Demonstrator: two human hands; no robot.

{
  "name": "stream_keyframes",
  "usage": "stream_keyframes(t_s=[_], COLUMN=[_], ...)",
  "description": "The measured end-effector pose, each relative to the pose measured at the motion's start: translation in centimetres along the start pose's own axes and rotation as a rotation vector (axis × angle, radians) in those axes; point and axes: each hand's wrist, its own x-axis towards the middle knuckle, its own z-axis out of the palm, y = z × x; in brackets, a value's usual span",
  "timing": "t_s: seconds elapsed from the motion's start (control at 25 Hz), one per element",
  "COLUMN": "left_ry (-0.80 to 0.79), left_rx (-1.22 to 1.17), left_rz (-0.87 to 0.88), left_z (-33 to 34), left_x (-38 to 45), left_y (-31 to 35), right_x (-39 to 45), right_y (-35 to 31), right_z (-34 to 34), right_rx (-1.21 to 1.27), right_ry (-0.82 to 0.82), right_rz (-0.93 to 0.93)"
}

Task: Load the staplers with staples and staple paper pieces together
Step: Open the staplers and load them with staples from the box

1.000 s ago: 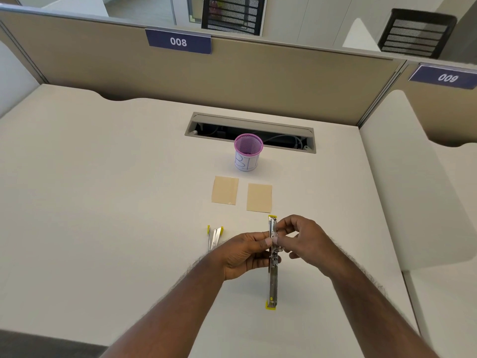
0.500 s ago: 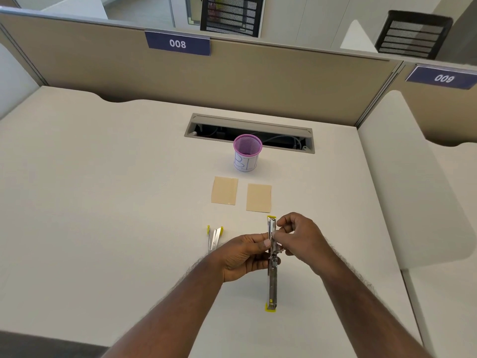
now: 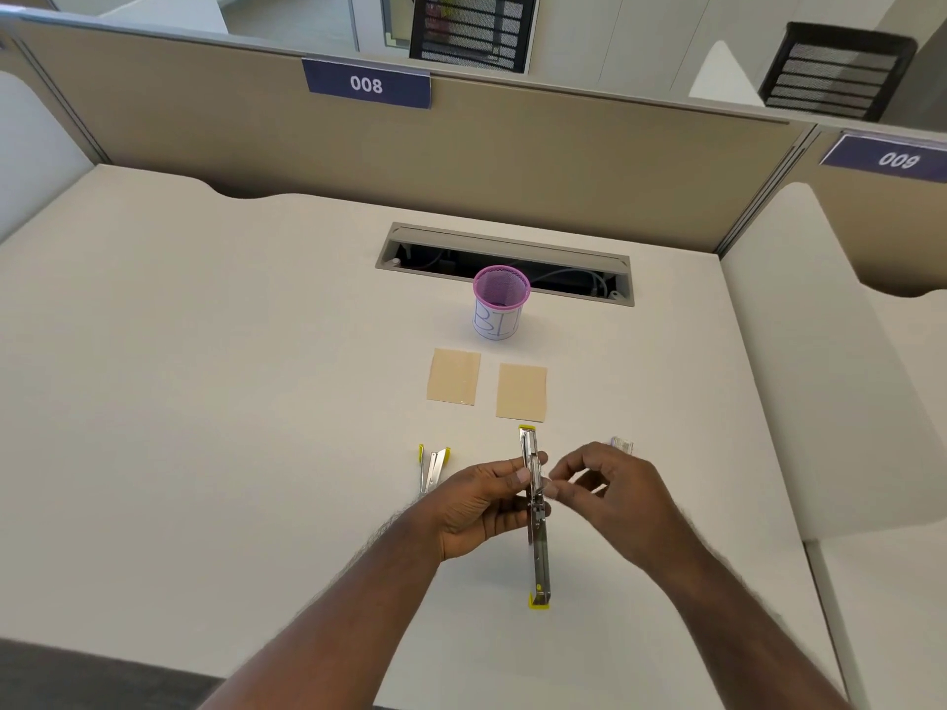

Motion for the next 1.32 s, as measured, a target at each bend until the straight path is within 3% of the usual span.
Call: stream_keyframes(t_s=[0.08, 0.28, 0.52, 0.6, 0.68, 0.8, 0.88, 1.12, 1.32], left_ry=[0.001, -0.022, -0.037, -0.029, 0.008, 0.067, 0.056, 0.033, 0.043], left_rx=[0.007, 0.035, 0.050, 0.033, 0.011, -0.032, -0.045, -0.105, 0.070], left_rz=[-0.001, -0.003, 0.005, 0.023, 0.054, 0.102, 0.124, 0.202, 0.186], left_z=[0.1, 0.8, 1.0, 0.8, 0.6, 0.2, -0.1, -0.1, 0.3], left_x=[0.0, 0.1, 0.0, 0.0, 0.0, 0.0, -0.1, 0.1, 0.0], left_y=[0.1, 0.0, 0.0, 0.3, 0.6, 0.9, 0.9, 0.8, 1.1], right_x=[-0.6, -1.1, -0.9, -1.0, -1.2, -2.5, -3.7, -4.2, -3.6], right_y=[0.0, -0.3, -0.8, -0.7, -0.3, 0.3, 0.5, 0.7, 0.8], right_z=[0.2, 0.8, 1.3, 1.4, 1.2, 1.9, 2.8, 2.4, 1.4], right_rx=[-0.089, -0.470, -0.567, -0.493, -0.255, 0.091, 0.206, 0.163, 0.269], right_ry=[0.006, 0.230, 0.229, 0.239, 0.225, -0.044, -0.165, 0.106, 0.280], right_rz=[-0.077, -0.299, -0.248, -0.185, -0.006, 0.308, 0.360, 0.332, 0.263])
